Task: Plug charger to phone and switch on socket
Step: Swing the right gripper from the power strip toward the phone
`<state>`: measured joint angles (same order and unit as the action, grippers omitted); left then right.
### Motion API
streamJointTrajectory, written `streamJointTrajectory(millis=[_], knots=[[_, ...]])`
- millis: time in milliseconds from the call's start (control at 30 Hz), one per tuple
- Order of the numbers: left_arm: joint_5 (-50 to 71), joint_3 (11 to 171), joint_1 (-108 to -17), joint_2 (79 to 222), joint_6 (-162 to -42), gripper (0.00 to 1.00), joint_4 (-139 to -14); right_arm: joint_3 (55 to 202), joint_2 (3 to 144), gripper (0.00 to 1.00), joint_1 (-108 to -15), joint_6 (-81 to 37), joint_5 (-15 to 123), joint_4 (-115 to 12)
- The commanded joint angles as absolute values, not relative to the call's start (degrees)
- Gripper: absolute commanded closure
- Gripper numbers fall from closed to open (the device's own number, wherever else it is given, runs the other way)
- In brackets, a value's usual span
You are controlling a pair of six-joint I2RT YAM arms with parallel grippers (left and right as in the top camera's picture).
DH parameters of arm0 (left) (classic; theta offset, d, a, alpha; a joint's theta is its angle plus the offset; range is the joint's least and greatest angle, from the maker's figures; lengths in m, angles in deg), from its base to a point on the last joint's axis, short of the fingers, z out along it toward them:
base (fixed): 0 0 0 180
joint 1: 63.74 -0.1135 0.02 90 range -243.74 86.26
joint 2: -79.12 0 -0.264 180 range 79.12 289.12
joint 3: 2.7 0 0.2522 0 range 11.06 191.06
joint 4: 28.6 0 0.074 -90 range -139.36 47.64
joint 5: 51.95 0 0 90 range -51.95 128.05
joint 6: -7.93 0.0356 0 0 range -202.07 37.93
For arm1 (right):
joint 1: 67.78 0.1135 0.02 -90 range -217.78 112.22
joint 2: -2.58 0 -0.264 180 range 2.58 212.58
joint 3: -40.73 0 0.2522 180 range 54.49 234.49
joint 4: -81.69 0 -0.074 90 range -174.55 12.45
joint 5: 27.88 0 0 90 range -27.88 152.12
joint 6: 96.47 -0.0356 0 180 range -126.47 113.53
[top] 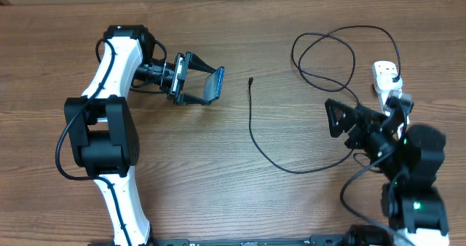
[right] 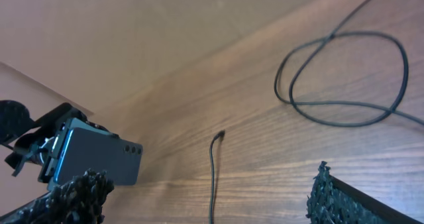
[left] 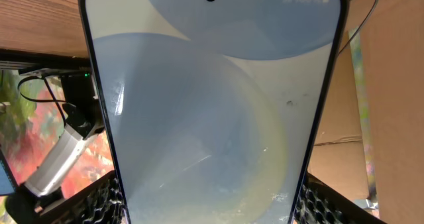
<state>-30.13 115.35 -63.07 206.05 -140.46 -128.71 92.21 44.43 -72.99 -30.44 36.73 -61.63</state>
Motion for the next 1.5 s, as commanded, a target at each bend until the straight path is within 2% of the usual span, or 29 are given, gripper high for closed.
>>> streamJointTrajectory(millis=[0, 367, 800, 933, 1033, 1467], knots=[[-33.0, 117.0, -63.0, 206.1, -141.4, 0.51, -128.9, 98.5, 48.5, 0.00, -73.2, -30.5, 35.8, -58.4], [-33.0, 117.0, -63.0, 206.1, -141.4, 0.51, -128.9, 116.1, 56.7, 0.00, -73.2, -30.4, 35.0, -43.1], [-33.0, 117.0, -63.0, 206.1, -141.4, 0.51, -128.9, 117.6, 57.1, 0.00, -73.2, -29.2, 32.9, -43.5], [-33.0, 117.0, -63.0, 206.1, -141.4, 0.51, -128.9, 117.8, 58.4, 0.08, -73.2, -29.2, 32.9, -43.0], [-33.0, 117.0, -63.0, 206.1, -141.4, 0.51, -128.9, 120.0, 60.7, 0.09, -73.2, -29.2, 32.9, -40.3], [-33.0, 117.0, -63.0, 206.1, -141.4, 0.51, -128.9, 141.9, 77.3, 0.09, -73.2, -24.1, 32.9, -23.2]])
